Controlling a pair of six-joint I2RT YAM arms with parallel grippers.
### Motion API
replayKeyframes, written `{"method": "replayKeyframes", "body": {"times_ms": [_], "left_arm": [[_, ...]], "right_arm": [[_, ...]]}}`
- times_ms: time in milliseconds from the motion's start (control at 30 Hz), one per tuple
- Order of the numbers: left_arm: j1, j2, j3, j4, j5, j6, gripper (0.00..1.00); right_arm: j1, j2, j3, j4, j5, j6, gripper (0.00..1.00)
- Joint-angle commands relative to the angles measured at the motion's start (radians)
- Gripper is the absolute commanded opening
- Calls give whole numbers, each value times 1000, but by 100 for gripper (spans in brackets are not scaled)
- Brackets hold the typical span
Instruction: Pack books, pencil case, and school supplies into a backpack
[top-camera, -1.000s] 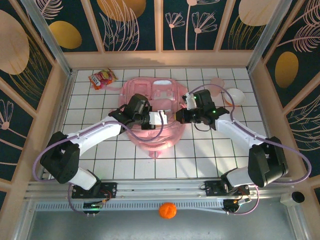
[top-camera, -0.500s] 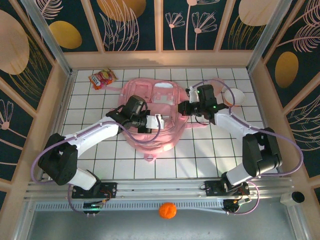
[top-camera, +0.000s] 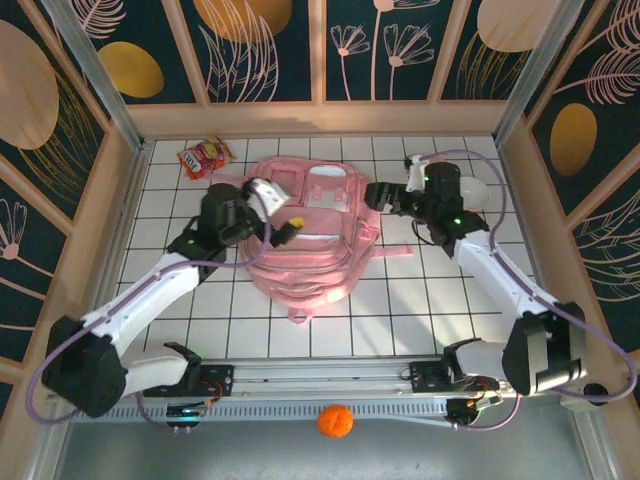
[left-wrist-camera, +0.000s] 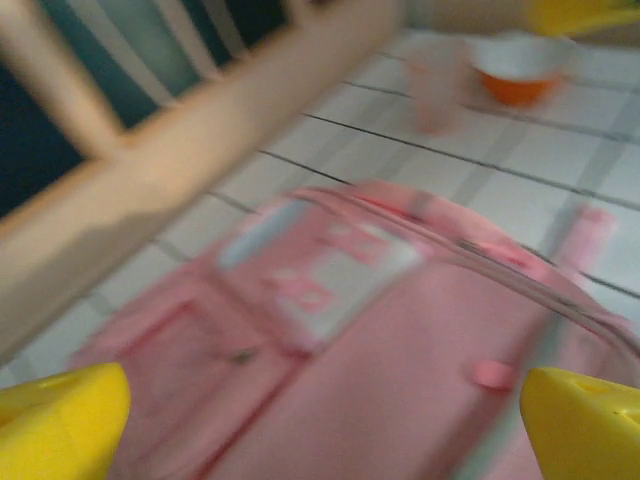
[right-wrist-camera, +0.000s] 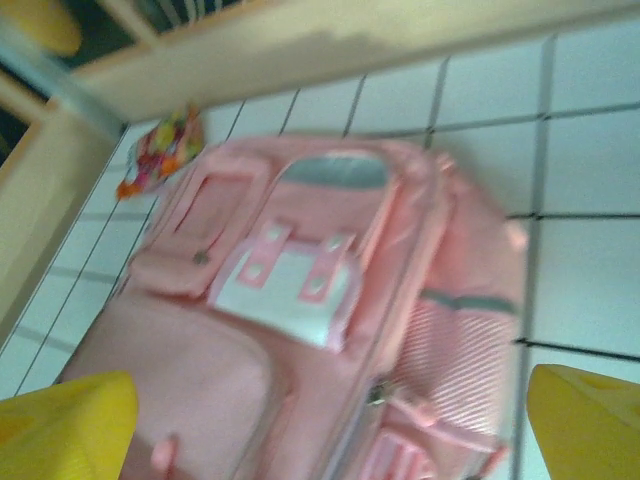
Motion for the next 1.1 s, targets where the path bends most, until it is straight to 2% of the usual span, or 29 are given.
{"method": "replayKeyframes", "body": {"times_ms": [0,133,167,267,367,500,600,667,767,833,867,933,967,1000,1067], "left_arm": [[44,-94,-82,245,-263,-234,99],[98,-182,-196,356,-471,-313,99],[122,-197,-228,385,-508,-338,99],[196,-228,-318,476,-581,-430,99],[213,-229,-423,604,-661,-435,99],[212,-164,-527,760,-694,-437,99],[212,-53,-568,835,-721,-398,99],[212,15,-604,932,-725,-309,99],[214,120,-672,1150,-737,-156,99],[222,166,-715,1255,-734,-163,99],[238,198,-749,1330,-671,-169,99],[246,316,-780,1517,-619,-161,99],[246,371,-788,1618,-660,-163,99],[251,380,-795,1641,-711,-196,99],[302,346,-772,1544,-666,-259,99]], "right_arm": [[-46,-74,-73,66,184,-20,99],[-96,-158,-208,234,381,-39,99],[-112,-175,-238,271,399,-60,99],[-162,-207,-323,374,395,-133,99],[-224,-205,-407,510,332,-159,99],[-287,-145,-499,684,241,-162,99],[-292,-83,-526,730,326,-160,99],[-293,-43,-534,742,371,-178,99],[-293,14,-564,823,340,-223,99],[-293,48,-615,956,287,-245,99],[-293,69,-659,1066,243,-264,99],[-292,110,-743,1275,184,-318,99],[-297,129,-772,1335,187,-310,99],[-300,161,-796,1402,184,-307,99],[-304,262,-804,1523,176,-307,99]]}}
